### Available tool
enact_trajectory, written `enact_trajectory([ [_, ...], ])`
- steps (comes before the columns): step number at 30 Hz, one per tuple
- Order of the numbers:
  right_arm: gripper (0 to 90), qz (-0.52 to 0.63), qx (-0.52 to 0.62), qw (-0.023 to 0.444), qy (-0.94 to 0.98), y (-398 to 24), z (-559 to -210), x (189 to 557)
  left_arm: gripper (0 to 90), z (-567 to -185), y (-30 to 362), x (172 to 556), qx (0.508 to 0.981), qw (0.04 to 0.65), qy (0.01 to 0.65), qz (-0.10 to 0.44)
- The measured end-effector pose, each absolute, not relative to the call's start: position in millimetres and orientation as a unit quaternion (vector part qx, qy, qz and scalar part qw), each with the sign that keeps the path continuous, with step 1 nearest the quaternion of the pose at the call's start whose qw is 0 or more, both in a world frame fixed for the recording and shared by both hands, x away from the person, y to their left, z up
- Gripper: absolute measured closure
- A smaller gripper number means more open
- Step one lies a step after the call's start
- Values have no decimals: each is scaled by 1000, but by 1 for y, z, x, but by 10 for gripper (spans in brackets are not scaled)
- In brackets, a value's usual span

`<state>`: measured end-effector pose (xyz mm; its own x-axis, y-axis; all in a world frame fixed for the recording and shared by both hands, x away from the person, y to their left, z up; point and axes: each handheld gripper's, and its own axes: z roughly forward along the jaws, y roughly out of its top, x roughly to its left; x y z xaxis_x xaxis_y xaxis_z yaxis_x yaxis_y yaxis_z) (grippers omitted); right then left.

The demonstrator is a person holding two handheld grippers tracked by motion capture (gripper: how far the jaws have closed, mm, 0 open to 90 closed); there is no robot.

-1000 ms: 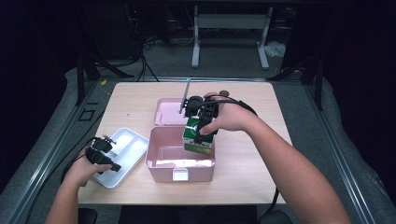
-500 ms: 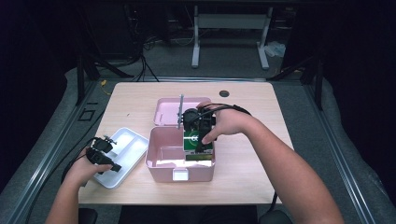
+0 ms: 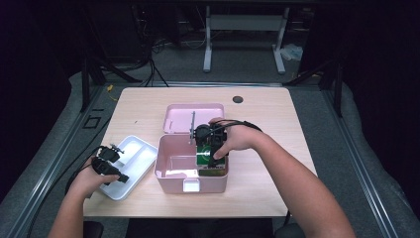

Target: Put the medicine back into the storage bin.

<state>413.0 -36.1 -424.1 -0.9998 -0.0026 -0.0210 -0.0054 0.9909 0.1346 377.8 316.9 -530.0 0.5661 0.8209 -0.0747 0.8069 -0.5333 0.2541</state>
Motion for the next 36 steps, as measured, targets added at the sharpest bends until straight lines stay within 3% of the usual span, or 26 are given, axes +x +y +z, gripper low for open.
enact_trajectory([
  [16, 148, 58, 5, 8, 998, -34, -446, 414, 378, -530, 317, 378, 875, 131, 465, 28],
  [18, 178, 60, 10, 14, 998, -34, -446, 414, 378, -530, 317, 378, 875, 131, 465, 27],
  [30, 221, 84, 18, 15, 996, -39, -417, 408, 376, -530, 316, 377, 874, 131, 466, 28],
  [36, 265, 84, 30, 23, 996, -63, -391, 406, 376, -530, 316, 377, 874, 132, 467, 27],
])
